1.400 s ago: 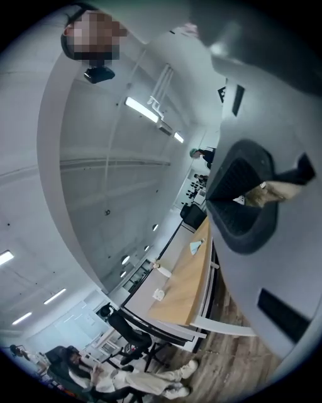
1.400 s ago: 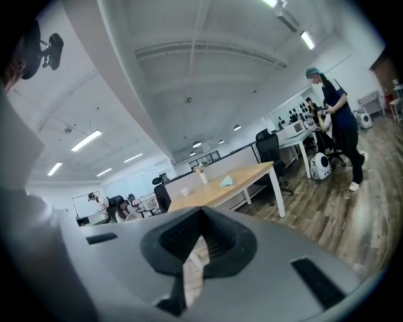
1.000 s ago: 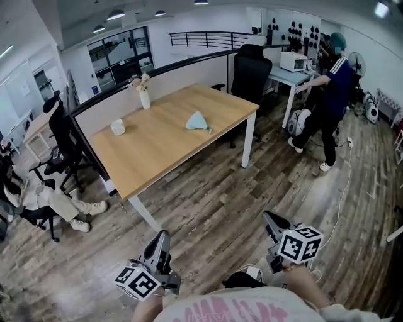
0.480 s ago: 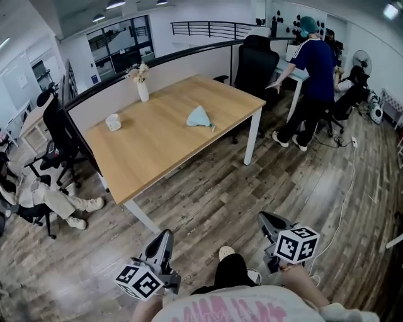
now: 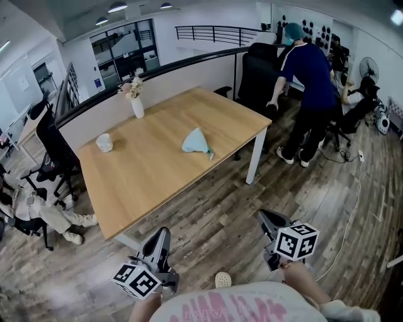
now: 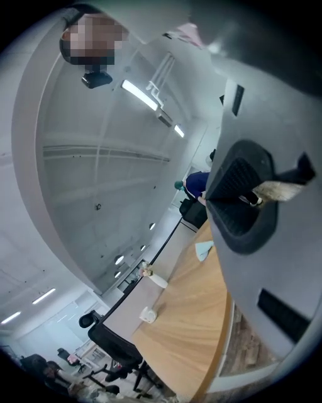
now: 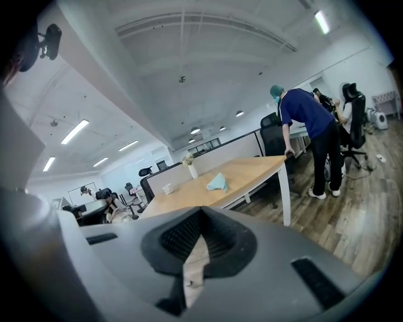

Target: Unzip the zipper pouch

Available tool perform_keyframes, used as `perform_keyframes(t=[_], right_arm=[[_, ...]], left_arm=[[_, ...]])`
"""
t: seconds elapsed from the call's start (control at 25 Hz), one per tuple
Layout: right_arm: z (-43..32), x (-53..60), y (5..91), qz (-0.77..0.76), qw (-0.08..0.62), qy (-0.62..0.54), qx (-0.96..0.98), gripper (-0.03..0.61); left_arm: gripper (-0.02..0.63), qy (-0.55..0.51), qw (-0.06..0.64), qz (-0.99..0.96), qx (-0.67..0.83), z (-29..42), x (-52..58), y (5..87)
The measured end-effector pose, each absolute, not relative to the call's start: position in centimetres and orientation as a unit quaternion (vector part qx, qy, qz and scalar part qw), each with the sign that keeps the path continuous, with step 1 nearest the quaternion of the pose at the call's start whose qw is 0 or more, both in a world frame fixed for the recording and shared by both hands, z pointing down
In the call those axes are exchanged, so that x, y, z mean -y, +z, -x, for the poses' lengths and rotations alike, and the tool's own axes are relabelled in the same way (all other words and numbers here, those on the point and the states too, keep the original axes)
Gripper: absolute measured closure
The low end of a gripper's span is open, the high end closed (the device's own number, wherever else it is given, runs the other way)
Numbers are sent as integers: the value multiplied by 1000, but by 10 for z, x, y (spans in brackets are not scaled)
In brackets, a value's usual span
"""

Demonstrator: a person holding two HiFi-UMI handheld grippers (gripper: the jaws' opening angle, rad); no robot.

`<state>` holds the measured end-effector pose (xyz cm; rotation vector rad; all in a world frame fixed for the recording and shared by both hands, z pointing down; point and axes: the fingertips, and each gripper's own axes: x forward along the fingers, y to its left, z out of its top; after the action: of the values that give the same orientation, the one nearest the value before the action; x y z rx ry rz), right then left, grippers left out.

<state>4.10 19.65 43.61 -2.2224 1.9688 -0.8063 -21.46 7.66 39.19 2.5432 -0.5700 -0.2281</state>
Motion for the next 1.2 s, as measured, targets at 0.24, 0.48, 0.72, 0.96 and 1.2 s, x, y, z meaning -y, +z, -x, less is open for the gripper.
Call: perform_keyframes(t=[0.24,0.48,0.72,0.96,1.2], right_arm=[[-97,-147,431,713,46,-248,-654,581],[-128,-119,461,707,54,-284,-645,581],[-162,-83,492,700,53,-319,-636,581],[-204,-16,500,697,44,-339,-631,581],[-237,80,481,677,49,-329,-656,581]], left_arm=[[615,-91,250,-941,210,153,-31,391],[615,-33,255,-945,202,103,-8,421],[615,-16,256,-949,186,45,37,434],[615,-12,270,-947,171,-13,108,441],[615,-12,263,-949,175,-49,187,434]])
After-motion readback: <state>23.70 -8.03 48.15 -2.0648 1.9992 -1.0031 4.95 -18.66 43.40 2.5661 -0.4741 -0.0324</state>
